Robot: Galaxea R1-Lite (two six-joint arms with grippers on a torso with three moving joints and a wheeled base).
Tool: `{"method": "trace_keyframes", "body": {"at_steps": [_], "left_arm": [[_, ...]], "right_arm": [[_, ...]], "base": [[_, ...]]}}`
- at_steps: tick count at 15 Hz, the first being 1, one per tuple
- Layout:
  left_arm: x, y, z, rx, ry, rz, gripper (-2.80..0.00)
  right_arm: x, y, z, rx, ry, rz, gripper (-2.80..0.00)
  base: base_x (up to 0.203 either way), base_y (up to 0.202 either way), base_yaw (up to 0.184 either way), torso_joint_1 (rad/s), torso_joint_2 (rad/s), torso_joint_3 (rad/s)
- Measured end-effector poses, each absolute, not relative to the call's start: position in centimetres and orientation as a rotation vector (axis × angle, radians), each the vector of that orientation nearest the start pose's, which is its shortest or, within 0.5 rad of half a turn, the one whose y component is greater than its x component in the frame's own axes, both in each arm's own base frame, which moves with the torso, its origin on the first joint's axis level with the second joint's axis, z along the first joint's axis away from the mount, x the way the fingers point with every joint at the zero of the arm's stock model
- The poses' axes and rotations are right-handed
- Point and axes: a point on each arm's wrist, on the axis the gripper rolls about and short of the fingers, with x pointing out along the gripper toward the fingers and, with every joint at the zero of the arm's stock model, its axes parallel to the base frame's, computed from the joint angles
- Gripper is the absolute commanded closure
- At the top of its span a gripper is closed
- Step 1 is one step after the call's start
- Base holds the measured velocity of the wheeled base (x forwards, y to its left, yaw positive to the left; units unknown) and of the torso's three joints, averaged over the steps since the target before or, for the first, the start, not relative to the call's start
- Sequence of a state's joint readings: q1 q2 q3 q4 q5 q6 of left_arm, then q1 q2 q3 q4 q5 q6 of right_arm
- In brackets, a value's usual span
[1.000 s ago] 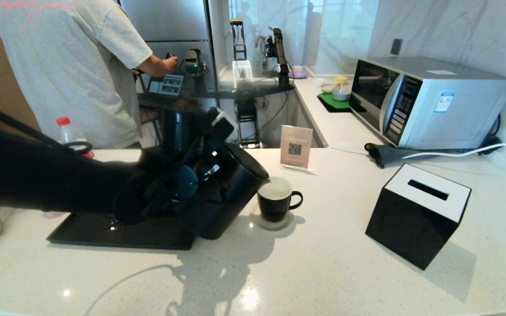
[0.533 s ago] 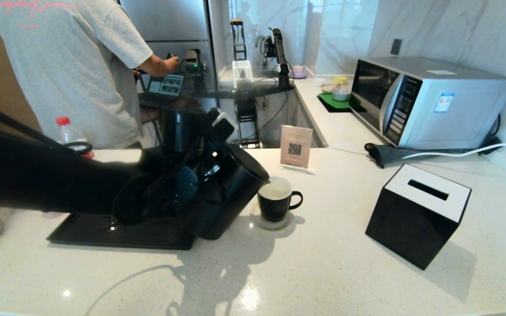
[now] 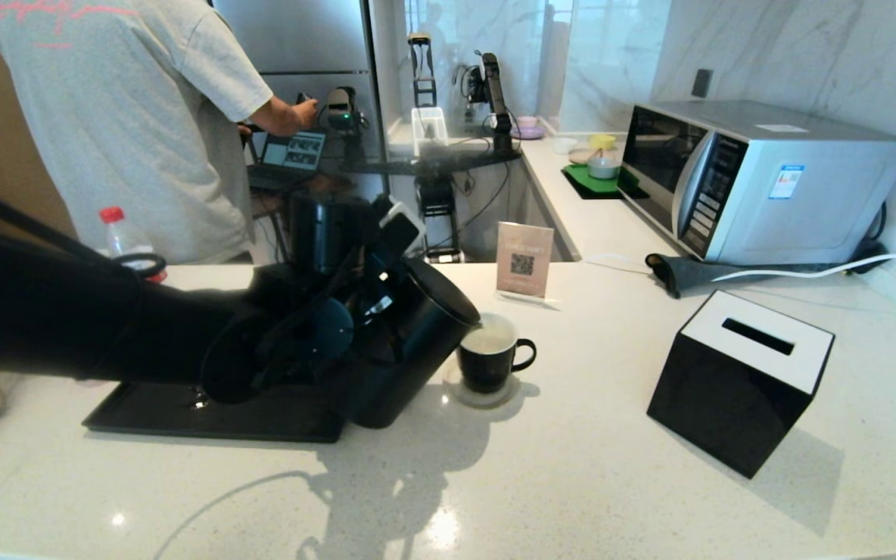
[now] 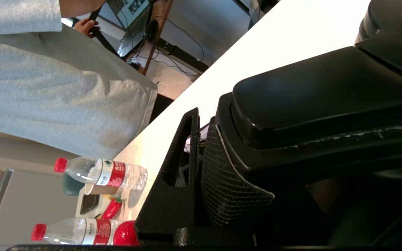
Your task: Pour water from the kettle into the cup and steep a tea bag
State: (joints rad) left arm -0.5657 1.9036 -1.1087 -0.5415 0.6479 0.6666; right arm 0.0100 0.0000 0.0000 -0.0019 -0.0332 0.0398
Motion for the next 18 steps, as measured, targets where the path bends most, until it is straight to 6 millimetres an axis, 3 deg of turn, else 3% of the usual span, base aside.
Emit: {"method": "trace_keyframes", "body": {"at_steps": [18], "left_arm": [[31.66,-18.51,19.17,0.842,0.228,0.006,0.00]], "right_arm": [[-2.28,-0.10,7.57,0.040,-0.002,-0.023,0.00]], "base": [[0.000,0.000,0.000,0.000,0.00,0.000]]}}
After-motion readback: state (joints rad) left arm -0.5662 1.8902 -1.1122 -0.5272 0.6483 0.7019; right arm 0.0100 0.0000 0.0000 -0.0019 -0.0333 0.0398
